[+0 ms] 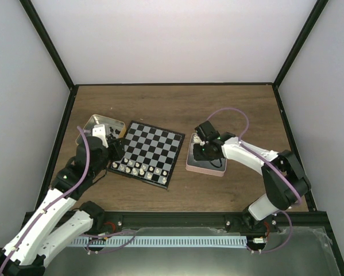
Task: Set up the chess pieces on the board
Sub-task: Pick up the chess piece from the storage box.
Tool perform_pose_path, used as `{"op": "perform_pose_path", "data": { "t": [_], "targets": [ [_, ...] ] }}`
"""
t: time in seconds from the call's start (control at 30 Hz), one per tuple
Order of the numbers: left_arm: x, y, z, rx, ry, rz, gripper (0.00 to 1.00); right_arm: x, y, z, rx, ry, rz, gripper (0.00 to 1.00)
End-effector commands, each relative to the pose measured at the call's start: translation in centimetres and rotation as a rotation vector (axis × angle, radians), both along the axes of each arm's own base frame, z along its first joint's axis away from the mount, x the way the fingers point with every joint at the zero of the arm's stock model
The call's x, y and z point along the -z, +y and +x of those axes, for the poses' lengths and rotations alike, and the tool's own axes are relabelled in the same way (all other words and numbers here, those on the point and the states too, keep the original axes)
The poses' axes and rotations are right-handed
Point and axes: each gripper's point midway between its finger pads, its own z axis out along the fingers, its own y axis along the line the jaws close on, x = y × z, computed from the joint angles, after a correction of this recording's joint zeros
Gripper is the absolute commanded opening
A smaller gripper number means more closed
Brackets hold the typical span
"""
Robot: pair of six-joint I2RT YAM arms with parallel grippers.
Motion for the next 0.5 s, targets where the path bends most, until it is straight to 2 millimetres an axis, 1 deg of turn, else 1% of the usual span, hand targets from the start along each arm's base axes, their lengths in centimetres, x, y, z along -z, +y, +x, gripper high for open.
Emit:
{"op": "perform_pose_path", "data": {
  "t": [0.0,0.23,0.33,0.47],
  "targets": [
    [-0.8,0.0,0.0,-0.002,-0.023,-0.018,0.49,0.0,0.6,0.8,-0.014,-0.006,0.013,0.31],
    [-0.9,0.0,0.0,-0.002,-0.024,-0.022,0.49,1.1,0.8,1.4,-0.047,-0.002,-0.022,0.29],
    [-0.9,0.1,0.0,-0.004,-0.025,-0.024,0.49,1.4,0.6,1.7,-0.046,-0.006,-0.039,0.25],
    [-0.9,0.1,-0.1,-0.005,-0.025,-0.023,0.49,1.3,0.6,2.2,-0.047,-0.028,-0.045,0.20]
  ]
}}
